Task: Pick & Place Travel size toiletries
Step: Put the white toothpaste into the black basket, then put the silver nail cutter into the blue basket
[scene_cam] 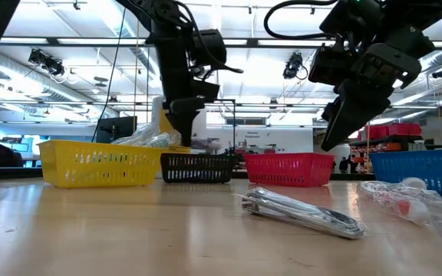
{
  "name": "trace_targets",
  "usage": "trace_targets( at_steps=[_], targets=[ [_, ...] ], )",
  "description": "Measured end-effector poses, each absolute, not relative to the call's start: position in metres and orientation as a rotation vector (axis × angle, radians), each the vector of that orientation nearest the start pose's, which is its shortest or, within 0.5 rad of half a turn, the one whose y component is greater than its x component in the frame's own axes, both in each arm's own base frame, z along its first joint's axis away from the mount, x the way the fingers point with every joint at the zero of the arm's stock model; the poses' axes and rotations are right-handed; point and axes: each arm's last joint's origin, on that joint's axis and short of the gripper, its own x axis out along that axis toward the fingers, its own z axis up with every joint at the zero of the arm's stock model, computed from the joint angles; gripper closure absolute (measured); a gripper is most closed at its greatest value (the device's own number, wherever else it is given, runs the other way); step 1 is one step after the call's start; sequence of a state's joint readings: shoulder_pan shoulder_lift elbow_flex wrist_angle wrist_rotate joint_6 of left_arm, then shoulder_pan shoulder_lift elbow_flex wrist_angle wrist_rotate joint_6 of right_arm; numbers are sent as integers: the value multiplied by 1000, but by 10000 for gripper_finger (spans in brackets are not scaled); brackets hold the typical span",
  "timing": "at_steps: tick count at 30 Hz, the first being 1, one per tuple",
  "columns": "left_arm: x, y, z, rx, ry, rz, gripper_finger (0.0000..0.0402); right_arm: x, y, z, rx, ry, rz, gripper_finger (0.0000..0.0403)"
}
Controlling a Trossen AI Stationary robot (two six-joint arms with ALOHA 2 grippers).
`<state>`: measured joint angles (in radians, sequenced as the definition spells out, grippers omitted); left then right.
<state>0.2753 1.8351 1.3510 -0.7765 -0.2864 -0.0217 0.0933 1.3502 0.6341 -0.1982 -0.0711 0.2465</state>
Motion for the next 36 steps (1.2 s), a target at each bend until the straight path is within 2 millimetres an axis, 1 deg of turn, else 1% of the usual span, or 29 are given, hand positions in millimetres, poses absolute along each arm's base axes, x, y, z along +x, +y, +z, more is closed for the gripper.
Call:
trace_targets(
  at_steps=[3,5,12,14,19,24,28,30,32,36],
  targets=[
    [345,106,202,-13,1281,482,293,244,25,169,251,930,23,266],
    [344,106,201,-10,1296,478,285,244,25,169,275,930,11,266],
    [346,106,202,33,1287,451,220,244,25,169,347,933,-25,266],
    [346,107,202,42,1283,469,205,244,25,169,358,933,-29,266],
    [347,105,206,7,1269,536,191,242,31,165,356,934,-11,266],
    [351,98,222,-13,1270,536,196,235,37,154,344,920,18,266],
    [359,85,247,6,1219,505,199,229,37,144,339,926,24,266],
    [361,75,261,20,1204,481,199,226,37,142,337,936,22,266],
    [366,64,273,35,1153,459,198,225,36,140,322,942,27,266],
    [368,40,289,29,1080,425,200,226,37,140,280,933,51,266]
  ],
)
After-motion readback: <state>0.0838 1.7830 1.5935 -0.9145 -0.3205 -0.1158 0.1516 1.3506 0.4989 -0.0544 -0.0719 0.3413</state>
